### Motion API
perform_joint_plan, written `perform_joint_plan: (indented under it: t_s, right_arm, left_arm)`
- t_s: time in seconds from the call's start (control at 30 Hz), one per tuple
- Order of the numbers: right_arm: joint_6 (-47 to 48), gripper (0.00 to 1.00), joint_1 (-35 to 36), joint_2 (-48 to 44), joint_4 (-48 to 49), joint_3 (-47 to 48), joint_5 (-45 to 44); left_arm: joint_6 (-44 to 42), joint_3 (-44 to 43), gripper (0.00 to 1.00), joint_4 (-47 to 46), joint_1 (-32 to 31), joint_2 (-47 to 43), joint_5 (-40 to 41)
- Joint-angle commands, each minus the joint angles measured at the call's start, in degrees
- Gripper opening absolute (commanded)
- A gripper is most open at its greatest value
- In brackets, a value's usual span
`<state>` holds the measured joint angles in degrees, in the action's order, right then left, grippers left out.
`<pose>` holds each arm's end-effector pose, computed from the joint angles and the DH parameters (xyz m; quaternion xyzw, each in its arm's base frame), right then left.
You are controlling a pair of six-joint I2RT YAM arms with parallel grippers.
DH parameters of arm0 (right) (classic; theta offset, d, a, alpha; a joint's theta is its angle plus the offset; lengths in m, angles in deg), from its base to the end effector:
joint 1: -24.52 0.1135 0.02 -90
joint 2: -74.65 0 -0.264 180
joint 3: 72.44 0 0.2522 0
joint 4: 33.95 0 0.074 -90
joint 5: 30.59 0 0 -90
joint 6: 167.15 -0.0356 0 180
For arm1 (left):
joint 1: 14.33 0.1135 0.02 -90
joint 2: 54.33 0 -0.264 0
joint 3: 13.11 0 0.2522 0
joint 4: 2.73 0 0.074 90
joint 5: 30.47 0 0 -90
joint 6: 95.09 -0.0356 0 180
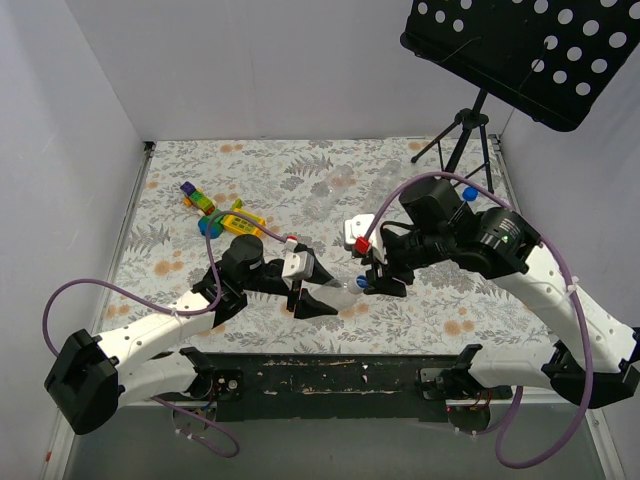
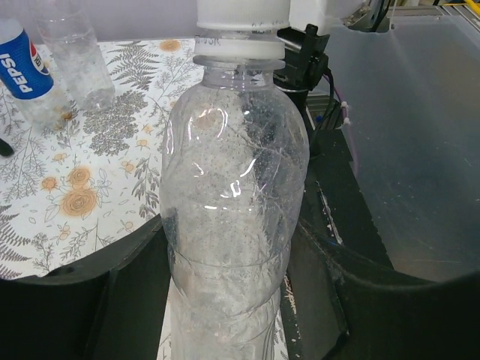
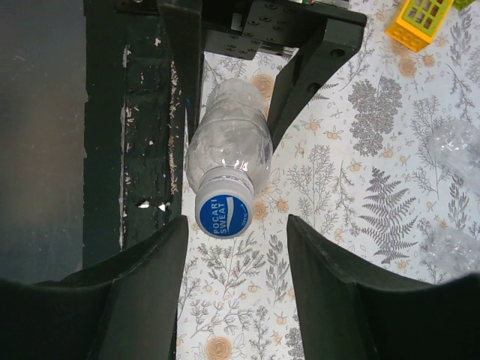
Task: Screw on the bottle caps
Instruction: Screw the bottle cap onto the plastic bottle.
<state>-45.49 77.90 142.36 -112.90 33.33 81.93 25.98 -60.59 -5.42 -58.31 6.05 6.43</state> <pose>0.1079 0.1680 0.4433 -0.6627 0.6026 0.2512 0.3668 0.1452 -0.1797 0.2698 0.3620 0.6497 -0.6214 0.2461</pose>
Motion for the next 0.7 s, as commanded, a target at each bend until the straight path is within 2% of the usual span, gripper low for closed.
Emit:
perform_joint_plan:
  t_s: [0.0, 0.3, 0.67]
  right_arm:
    - [3.94, 0.60, 0.40, 1.29, -0.90, 1.33, 4.11]
    - [5.25, 0.52, 0.76, 3.05, -1.70, 1.77, 4.90]
    - [2.01, 0.16, 1.11, 5.16, -1.79, -0.68, 5.43]
  left_arm:
    - [0.04, -2.23, 0.19, 0.98, 0.31, -0.53, -2.62]
    - [-0.39, -2.67, 0.19, 1.68, 0.31, -0.53, -3.76]
    - [-0.31, -1.88, 0.19, 0.46, 0.31, -2.63, -1.49]
